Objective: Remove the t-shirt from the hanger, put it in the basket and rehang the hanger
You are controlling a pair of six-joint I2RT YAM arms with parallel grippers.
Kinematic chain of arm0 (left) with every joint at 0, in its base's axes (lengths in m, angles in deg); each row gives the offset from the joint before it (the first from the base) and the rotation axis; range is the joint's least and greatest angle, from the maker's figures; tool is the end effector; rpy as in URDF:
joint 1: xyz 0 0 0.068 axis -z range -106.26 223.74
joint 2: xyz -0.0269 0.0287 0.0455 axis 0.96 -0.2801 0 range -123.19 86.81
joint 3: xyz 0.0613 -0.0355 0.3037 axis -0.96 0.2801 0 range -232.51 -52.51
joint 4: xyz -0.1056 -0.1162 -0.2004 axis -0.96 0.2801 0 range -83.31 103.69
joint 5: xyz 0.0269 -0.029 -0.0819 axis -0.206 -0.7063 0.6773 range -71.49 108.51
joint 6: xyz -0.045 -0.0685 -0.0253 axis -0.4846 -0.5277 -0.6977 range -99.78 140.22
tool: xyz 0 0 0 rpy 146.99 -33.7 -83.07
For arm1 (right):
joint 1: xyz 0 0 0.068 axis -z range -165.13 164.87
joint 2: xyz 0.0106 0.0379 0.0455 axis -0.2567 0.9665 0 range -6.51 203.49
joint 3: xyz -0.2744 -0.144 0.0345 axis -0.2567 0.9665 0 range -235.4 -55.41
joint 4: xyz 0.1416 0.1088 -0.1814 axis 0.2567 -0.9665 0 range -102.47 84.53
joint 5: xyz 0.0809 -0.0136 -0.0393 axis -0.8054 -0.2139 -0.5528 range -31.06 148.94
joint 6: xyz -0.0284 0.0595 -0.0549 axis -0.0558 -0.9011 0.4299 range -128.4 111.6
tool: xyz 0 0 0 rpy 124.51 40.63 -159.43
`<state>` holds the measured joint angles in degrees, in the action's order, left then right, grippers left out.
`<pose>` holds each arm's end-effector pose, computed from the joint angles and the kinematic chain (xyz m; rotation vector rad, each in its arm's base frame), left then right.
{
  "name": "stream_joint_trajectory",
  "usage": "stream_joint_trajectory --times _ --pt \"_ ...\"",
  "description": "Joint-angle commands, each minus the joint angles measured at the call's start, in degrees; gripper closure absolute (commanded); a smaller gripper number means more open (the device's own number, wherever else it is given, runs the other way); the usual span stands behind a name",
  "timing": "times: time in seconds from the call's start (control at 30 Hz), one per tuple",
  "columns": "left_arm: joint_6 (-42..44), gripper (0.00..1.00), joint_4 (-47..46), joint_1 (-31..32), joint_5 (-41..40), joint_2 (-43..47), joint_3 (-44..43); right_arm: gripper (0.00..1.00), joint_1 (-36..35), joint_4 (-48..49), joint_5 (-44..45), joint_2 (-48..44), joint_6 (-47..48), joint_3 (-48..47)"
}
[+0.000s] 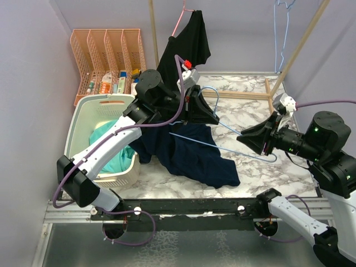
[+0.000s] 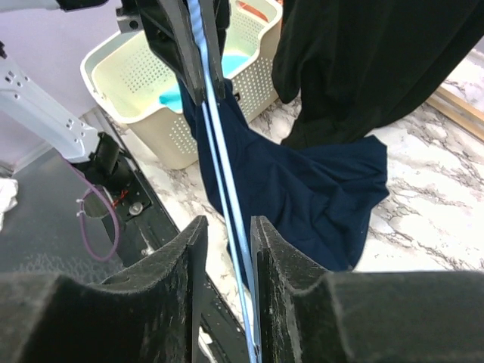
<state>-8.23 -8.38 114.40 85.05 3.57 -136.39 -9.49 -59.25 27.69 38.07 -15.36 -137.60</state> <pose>0.1986 -0.2621 0.5064 1.2587 1.1735 -1.6770 0.0641 0.0722 0.4809 -0.6687 1.7822 0.8795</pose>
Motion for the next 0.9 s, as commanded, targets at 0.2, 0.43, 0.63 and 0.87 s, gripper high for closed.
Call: stream_joint_trajectory --times 0.2,0.43,0.63,0.87 --pt "-2.8 1.0 -5.0 1.2 1.4 -1.2 -2.5 0.94 0.2 -1.0 -0.9 -0.3 0.9 4.4" --pt "0.5 0.61 0.4 1.3 -1.2 -1.0 -3.0 0.99 0.2 -0.7 4.6 -1.8 -0.9 3.0" --pt "15.4 0.25 20.3 1.2 -16.8 2.4 -5.7 0.99 0.2 -4.7 14.4 -3.1 -3.0 -0.7" --pt "18.1 0.25 23.2 1.2 -38.2 13.0 1.9 0.99 0.1 -5.5 26.4 -3.9 -6.4 -0.7"
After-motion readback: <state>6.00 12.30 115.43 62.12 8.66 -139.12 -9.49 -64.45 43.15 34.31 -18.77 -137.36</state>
